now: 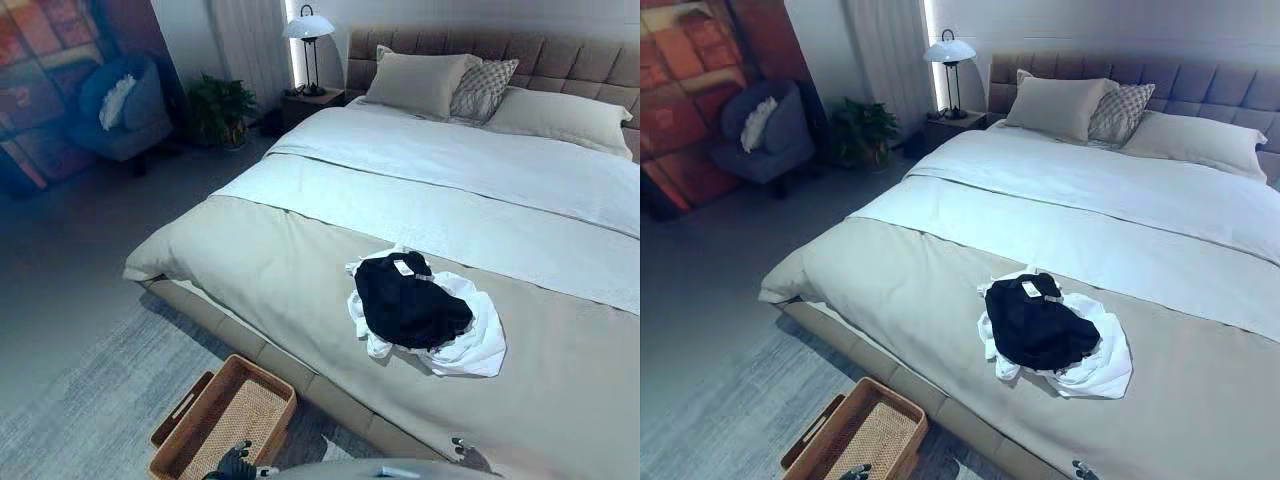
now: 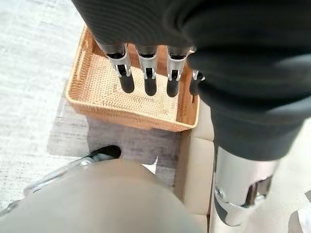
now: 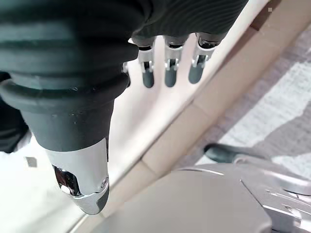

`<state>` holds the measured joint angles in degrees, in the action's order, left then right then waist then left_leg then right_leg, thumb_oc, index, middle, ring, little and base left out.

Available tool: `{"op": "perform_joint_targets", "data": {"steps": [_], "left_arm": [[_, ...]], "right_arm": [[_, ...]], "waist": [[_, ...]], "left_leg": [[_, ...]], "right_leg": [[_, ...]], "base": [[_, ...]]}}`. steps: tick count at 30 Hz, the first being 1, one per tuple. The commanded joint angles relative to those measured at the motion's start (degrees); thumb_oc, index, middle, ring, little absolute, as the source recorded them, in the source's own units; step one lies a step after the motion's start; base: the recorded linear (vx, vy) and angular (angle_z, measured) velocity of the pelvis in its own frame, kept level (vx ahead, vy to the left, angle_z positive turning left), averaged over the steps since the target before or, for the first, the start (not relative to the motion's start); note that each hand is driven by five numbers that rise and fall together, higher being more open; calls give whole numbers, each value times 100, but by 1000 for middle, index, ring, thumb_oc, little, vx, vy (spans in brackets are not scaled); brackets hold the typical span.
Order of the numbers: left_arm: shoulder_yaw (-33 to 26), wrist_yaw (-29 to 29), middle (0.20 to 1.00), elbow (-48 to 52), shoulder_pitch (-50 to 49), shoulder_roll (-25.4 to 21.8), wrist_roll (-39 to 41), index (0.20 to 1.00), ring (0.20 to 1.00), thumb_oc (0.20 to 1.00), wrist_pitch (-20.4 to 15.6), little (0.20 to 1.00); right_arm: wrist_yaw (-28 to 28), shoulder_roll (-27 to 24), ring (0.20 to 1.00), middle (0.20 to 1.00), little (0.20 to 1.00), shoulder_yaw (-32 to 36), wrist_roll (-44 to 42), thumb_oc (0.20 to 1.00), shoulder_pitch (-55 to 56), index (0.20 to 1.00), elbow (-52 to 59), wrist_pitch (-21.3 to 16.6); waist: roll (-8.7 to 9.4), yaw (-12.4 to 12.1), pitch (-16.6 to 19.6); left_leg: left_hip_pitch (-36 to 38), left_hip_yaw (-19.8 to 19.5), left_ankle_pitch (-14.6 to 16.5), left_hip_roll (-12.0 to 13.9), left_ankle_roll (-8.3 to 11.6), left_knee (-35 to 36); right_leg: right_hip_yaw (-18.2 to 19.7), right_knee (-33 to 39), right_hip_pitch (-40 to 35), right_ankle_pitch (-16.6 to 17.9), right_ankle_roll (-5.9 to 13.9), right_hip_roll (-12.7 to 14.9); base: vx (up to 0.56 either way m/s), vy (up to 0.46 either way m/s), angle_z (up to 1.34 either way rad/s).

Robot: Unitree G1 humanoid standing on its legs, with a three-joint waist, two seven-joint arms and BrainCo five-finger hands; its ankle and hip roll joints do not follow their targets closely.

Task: Pick up clothes into the bucket

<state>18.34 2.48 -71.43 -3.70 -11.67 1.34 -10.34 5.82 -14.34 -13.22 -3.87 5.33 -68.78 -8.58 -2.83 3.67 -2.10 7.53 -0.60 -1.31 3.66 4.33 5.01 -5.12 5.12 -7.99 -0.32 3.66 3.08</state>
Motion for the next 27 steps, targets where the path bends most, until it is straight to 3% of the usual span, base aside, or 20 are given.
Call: {"op": "perform_joint_targets", "data": {"steps": [1, 27], "left_arm": [[44, 42, 1000, -178, 310, 196, -67, 1000, 1000, 1000, -36, 1000], [-98, 48, 1000, -311, 285, 172, -55, 1000, 1000, 1000, 30, 1000]], "right_arm": [[82, 69, 1000, 1000, 1000, -36, 51, 1000, -472, 1000, -201, -132], [88, 66, 1000, 1000, 1000, -12, 90, 1000, -527, 1000, -243, -90]], "waist": [[406, -10, -91], [466, -68, -104]], "left_leg": [[-57, 33, 502, -436, -265, -463], [-140, 19, 557, -473, -302, -547]], "right_leg": [[37, -558, 102, -194, 242, 268], [26, -658, 151, -214, 254, 298]], "base": [[-165, -148, 11], [0, 0, 0]]}}
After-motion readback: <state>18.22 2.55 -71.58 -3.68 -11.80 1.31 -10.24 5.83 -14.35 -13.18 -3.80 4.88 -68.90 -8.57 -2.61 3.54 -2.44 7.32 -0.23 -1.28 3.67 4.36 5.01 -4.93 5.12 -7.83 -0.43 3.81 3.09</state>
